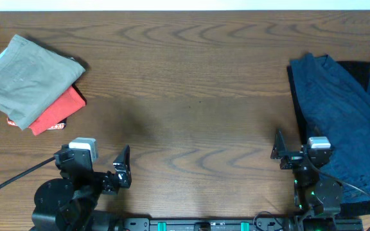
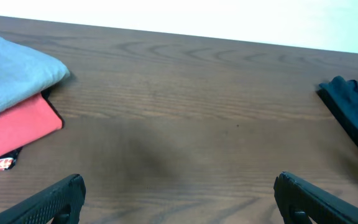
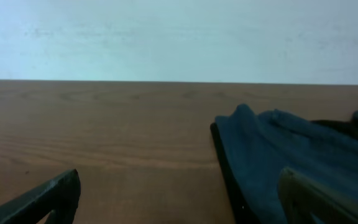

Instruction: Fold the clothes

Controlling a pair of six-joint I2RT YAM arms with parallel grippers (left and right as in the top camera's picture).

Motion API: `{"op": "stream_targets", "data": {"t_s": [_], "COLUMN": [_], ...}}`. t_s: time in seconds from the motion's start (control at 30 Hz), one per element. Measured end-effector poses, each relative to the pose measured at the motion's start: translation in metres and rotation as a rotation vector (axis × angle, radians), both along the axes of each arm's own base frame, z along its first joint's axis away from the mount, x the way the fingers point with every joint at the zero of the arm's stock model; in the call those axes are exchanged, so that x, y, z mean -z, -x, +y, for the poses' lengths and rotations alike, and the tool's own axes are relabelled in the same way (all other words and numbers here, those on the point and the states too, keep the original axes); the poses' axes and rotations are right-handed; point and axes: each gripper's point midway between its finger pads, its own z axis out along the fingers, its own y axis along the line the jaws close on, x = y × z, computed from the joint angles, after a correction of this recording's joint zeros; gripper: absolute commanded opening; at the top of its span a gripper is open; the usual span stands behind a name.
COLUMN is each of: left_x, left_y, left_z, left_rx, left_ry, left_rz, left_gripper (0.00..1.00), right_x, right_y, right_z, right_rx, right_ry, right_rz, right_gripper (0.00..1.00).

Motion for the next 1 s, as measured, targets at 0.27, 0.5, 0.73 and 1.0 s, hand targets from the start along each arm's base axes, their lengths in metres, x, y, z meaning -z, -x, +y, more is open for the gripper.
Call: {"op": "stream_targets", "data": {"t_s": [0.27,0.5,0.73,1.0], "left_x": [0.0001,-0.0001,-0.0001,0.0001], "left_y": [-0.0001,0.0000,0.0000,-0.0001], "left_z": [0.0000,0.0000,0.0000,0.0000], "left_rx": [0.000,0.000,0.000,0.000], "left_ry": [0.000,0.000,0.000,0.000], "left_rz": [0.000,0.000,0.000,0.000], "left_gripper": [0.98,0.98,0.98,0.98], "right_x": [-0.0004,-0.0004,-0.0003,-0.0004], "right_y": [0.0000,0.0000,0.0000,0.0000], "right_z": [0.0001,0.0001,0.0001,0.0001], "right_rx": [-0.002,-0.002,-0.002,-0.002], "right_ry": [0.018,0.019,0.019,0.020], "right_rz": [-0.002,-0.002,-0.002,-0.002], "right_gripper": [0.99,0.99,0.99,0.99]}}
